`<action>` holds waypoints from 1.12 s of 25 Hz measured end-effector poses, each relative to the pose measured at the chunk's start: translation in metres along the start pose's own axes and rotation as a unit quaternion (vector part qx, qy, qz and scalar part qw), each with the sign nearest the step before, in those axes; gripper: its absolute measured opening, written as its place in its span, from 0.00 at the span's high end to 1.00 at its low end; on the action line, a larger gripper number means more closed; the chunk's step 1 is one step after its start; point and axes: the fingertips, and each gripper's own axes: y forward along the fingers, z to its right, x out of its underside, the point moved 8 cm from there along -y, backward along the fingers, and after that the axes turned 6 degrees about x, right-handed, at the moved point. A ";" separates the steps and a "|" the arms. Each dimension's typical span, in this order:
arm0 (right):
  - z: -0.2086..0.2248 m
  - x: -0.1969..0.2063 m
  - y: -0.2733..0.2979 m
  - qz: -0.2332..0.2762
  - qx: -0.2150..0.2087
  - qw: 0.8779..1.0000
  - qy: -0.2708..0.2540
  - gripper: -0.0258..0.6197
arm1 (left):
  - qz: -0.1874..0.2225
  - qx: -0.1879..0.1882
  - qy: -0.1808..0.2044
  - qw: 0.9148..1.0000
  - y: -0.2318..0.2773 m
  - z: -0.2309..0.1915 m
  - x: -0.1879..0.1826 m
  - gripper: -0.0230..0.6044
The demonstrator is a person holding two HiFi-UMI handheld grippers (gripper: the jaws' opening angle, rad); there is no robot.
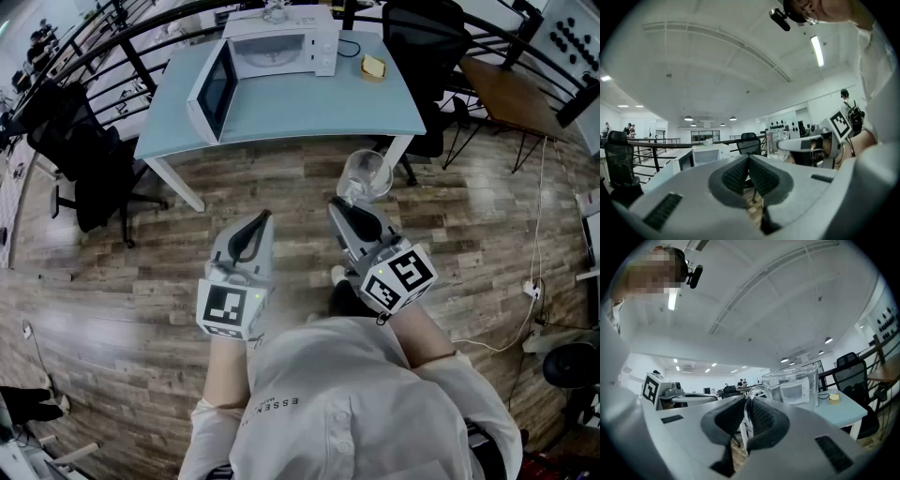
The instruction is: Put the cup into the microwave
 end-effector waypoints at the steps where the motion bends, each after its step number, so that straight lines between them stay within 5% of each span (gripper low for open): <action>1: 0.001 0.000 0.002 0.000 0.001 1.000 0.000 0.90 | 0.000 -0.001 0.000 1.000 0.001 -0.002 0.001 0.96; 18: 0.009 0.002 0.020 0.000 -0.006 1.000 0.003 0.90 | -0.003 -0.002 -0.015 1.000 0.015 -0.022 0.013 0.96; 28: 0.072 0.010 0.069 -0.010 -0.016 1.000 0.012 0.90 | -0.016 -0.021 -0.017 1.000 0.071 -0.048 0.023 0.96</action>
